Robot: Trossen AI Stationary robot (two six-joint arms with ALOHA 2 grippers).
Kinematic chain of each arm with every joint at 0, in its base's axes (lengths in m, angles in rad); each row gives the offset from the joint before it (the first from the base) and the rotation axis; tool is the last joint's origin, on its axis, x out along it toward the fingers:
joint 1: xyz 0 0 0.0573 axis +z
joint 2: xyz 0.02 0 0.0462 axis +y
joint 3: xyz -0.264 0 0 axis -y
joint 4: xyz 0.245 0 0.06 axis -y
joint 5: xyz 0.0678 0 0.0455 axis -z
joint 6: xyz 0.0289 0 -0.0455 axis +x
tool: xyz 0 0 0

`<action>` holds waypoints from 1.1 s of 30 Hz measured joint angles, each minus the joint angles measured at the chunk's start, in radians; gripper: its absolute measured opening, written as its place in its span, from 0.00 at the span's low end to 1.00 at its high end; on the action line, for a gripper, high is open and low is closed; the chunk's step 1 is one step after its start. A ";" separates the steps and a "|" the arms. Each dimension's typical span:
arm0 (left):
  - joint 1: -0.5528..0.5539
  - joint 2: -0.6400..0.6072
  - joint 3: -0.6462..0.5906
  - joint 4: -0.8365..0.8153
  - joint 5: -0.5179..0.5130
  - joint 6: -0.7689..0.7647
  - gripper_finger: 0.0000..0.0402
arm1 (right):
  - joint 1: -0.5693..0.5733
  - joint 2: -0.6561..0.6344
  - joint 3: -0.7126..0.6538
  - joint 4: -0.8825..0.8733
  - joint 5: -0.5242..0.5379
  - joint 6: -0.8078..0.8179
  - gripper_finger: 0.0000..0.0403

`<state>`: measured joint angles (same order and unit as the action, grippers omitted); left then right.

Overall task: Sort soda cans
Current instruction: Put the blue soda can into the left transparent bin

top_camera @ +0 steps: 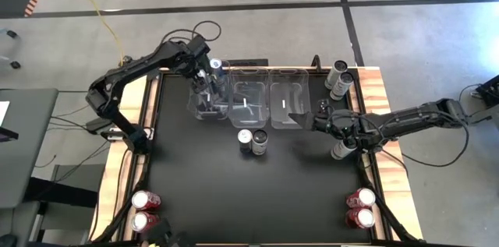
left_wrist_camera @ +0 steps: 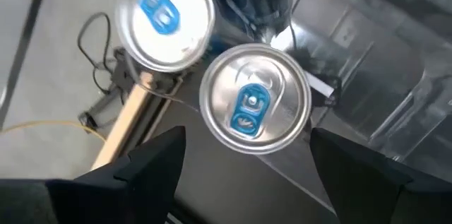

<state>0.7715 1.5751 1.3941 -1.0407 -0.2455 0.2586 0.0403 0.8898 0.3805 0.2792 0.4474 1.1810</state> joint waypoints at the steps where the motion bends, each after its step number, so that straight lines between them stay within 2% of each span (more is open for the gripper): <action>1: 0.000 -0.013 0.000 0.003 0.000 0.006 0.75 | -0.004 0.000 0.000 0.000 0.000 0.000 0.67; 6: 0.000 -0.082 0.000 0.011 0.000 0.019 0.75 | -0.025 0.000 0.000 0.021 -0.002 -0.020 0.67; 13: 0.000 -0.191 0.000 0.014 0.000 0.019 0.75 | -0.036 0.000 0.000 0.202 -0.028 -0.199 0.67; 17: 0.000 -0.248 0.000 0.014 0.000 0.019 0.75 | -0.036 0.000 0.042 0.183 -0.047 -0.261 0.67; 22: 0.000 -0.317 0.000 0.015 0.009 0.005 0.75 | -0.036 0.000 0.171 -0.004 -0.085 -0.333 0.67; 26: 0.000 -0.368 0.000 0.022 0.116 -0.054 0.75 | -0.042 0.030 0.325 -0.226 -0.086 -0.381 0.67; 30: -0.003 -0.401 0.000 0.030 0.201 -0.124 0.75 | -0.099 0.082 0.477 -0.431 -0.010 -0.360 0.67; 33: -0.013 -0.412 0.000 0.021 0.222 -0.160 0.75 | -0.182 0.115 0.568 -0.540 0.012 -0.295 0.67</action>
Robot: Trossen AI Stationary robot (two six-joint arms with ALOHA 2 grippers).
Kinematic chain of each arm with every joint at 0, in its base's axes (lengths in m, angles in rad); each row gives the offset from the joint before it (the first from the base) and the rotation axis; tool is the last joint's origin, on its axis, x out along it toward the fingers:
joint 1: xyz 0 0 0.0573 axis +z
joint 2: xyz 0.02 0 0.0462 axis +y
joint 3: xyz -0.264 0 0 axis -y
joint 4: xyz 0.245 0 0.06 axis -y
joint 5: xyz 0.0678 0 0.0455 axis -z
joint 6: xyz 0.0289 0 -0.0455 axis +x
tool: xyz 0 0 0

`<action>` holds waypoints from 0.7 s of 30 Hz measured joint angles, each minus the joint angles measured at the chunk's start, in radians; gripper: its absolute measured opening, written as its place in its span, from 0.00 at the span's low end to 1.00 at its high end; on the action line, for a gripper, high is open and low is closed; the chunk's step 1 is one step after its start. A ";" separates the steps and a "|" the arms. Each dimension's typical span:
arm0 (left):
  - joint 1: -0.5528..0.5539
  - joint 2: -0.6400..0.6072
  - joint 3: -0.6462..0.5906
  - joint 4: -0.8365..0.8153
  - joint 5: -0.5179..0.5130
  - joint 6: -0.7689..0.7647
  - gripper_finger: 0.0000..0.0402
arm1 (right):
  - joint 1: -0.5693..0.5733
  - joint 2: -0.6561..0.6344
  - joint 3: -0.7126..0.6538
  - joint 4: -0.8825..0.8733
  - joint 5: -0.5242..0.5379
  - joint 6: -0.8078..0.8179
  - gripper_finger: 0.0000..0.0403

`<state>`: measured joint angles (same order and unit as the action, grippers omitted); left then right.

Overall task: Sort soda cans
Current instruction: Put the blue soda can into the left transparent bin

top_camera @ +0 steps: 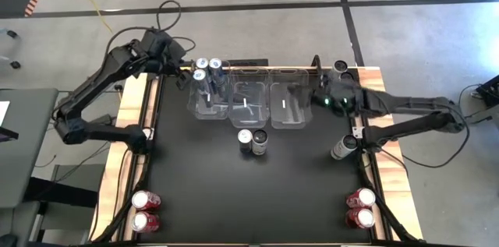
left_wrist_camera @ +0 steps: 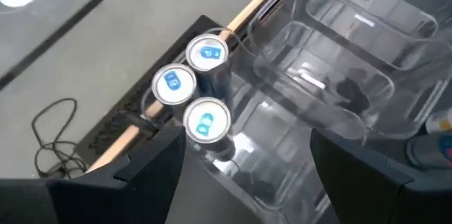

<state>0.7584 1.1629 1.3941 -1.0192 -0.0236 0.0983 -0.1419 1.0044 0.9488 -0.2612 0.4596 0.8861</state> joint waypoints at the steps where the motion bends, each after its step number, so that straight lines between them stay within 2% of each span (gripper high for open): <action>1: -0.005 -0.004 0.000 -0.009 0.000 -0.006 0.75 | -0.025 0.013 0.022 -0.021 -0.015 0.010 0.67; 6: -0.045 -0.023 0.000 -0.034 0.002 -0.010 0.75 | -0.096 0.110 0.117 -0.012 -0.263 -0.027 0.67; 9: -0.083 -0.031 0.000 -0.031 0.002 0.031 0.75 | -0.077 0.199 0.152 0.015 -0.365 -0.077 0.67; 14: -0.155 -0.032 0.000 -0.010 0.005 0.128 0.75 | -0.020 0.354 0.212 0.176 -0.572 -0.207 0.67; 17: -0.189 -0.032 0.000 0.003 0.044 0.143 0.75 | 0.026 0.444 0.290 0.178 -0.590 -0.327 0.67; 21: -0.210 -0.032 0.000 0.014 0.053 0.103 0.75 | 0.053 0.553 0.428 0.051 -0.590 -0.452 0.67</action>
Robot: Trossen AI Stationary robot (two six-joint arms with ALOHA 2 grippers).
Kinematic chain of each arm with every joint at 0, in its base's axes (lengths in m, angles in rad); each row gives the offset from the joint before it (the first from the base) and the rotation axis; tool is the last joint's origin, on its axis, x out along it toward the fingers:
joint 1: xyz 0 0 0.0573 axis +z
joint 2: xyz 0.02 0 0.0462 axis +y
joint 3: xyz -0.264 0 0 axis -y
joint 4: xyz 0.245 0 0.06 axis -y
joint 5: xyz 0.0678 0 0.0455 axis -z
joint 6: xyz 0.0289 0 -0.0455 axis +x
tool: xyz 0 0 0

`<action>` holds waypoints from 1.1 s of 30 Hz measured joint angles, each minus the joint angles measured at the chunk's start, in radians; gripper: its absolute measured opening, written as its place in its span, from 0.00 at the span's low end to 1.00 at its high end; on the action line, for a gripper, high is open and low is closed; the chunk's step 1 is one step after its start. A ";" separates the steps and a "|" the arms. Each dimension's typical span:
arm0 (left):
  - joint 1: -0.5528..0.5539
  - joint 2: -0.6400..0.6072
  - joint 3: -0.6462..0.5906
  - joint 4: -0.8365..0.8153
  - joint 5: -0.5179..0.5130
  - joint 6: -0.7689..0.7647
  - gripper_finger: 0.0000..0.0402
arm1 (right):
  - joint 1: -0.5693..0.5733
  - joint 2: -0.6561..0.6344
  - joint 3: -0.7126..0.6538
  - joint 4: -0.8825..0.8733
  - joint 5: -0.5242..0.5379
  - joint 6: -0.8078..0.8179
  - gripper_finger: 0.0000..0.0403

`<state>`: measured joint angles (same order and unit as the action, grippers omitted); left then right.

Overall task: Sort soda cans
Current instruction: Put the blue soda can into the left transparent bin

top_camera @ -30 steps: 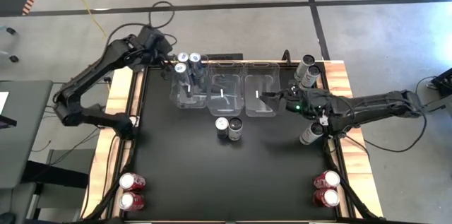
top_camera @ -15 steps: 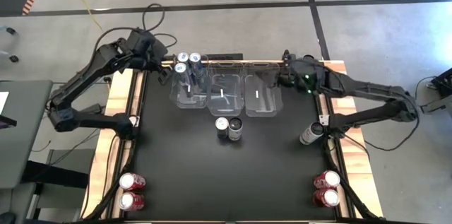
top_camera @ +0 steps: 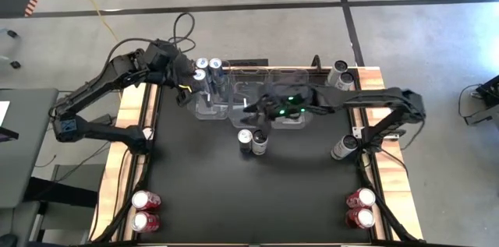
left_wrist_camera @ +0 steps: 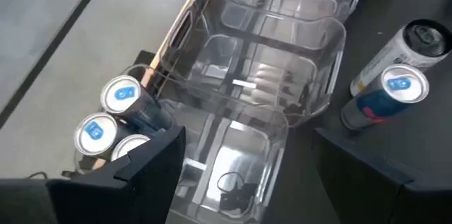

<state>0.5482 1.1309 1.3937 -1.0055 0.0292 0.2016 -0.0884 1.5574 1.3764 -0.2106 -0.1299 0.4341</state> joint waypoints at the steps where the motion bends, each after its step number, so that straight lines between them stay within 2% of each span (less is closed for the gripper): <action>1: -0.001 0.000 0.000 0.000 0.000 -0.005 0.75 | 0.003 0.025 0.039 -0.047 0.000 -0.026 0.67; 7: 0.000 0.000 0.000 -0.041 -0.001 -0.028 0.75 | 0.029 0.175 0.239 -0.321 0.002 -0.210 0.67; 12: -0.016 0.000 0.000 -0.098 -0.001 -0.030 0.75 | 0.059 0.265 0.326 -0.419 -0.001 -0.290 0.67; 18: -0.058 -0.006 0.000 -0.105 0.000 -0.031 0.75 | 0.106 0.344 0.362 -0.466 0.006 -0.365 0.67; 26: -0.124 -0.006 0.000 -0.105 0.000 -0.058 0.75 | 0.114 0.383 0.365 -0.575 0.132 -0.364 0.67; 33: -0.179 -0.006 -0.021 -0.099 0.018 -0.060 0.75 | 0.114 0.381 0.366 -0.583 0.182 -0.365 0.67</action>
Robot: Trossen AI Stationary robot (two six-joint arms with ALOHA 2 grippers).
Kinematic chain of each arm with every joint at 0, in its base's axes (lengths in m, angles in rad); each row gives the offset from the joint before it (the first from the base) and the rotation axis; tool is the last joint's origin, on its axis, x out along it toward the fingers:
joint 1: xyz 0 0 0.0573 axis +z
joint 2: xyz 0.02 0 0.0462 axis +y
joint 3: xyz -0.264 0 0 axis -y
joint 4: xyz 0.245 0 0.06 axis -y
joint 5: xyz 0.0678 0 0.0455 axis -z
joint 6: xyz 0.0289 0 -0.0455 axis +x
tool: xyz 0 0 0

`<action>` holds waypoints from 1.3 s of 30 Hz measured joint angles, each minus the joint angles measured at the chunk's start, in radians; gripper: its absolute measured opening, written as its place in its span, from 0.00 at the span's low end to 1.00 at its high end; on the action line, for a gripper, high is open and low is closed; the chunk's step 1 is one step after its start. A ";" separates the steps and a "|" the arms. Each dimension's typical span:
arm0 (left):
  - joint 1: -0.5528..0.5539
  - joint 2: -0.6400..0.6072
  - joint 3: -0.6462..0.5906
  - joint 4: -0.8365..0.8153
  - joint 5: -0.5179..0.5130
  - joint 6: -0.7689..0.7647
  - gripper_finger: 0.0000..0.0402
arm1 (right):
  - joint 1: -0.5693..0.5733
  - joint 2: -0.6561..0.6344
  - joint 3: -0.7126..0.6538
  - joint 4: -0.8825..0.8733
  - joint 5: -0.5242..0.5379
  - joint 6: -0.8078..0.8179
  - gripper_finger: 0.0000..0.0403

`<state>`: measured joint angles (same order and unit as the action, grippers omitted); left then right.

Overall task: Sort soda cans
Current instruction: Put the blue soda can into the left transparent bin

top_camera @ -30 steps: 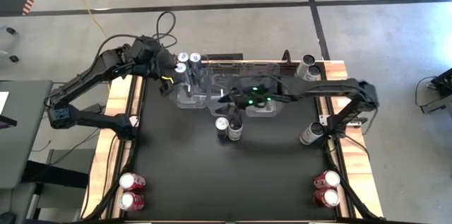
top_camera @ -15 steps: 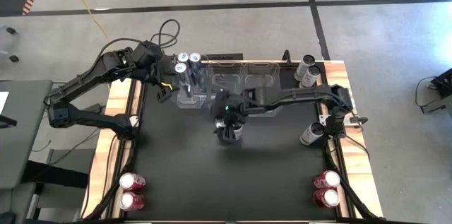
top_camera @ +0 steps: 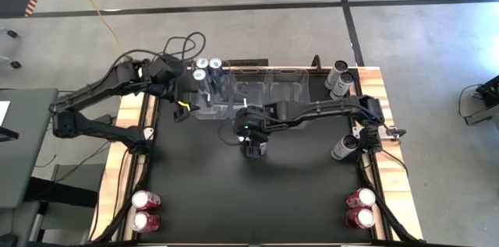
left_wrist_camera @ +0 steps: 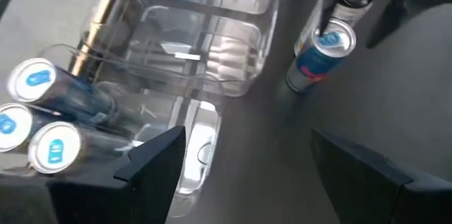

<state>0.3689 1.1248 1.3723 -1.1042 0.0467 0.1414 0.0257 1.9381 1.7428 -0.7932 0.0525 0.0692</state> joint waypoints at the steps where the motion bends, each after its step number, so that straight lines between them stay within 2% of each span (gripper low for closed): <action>1: -0.007 0.000 -0.006 0.000 0.000 -0.005 0.75 | 0.000 0.000 0.000 0.000 0.000 -0.001 0.67; 8: -0.044 0.001 -0.037 0.001 0.000 -0.012 0.75 | -0.006 0.000 0.000 0.001 -0.004 -0.007 0.71; 10: -0.053 0.001 -0.037 0.012 0.000 -0.020 0.75 | -0.012 0.000 0.000 0.000 -0.017 0.014 0.76; 13: -0.059 0.000 -0.037 0.022 -0.001 -0.029 0.75 | -0.026 0.000 0.000 0.000 -0.110 0.001 0.85; 19: -0.062 0.000 -0.037 0.022 -0.002 -0.042 0.75 | -0.035 0.015 -0.003 -0.004 -0.100 0.017 0.97; 29: -0.062 0.000 -0.037 0.021 -0.003 -0.045 0.75 | -0.017 0.014 -0.002 -0.001 -0.002 0.009 0.97; 39: -0.062 0.001 -0.037 0.018 -0.003 -0.047 0.75 | -0.004 0.014 -0.062 0.033 0.000 0.008 0.96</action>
<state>0.3069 1.1255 1.3357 -1.0863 0.0433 0.0942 0.0216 1.9522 1.6804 -0.7604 0.0524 0.0772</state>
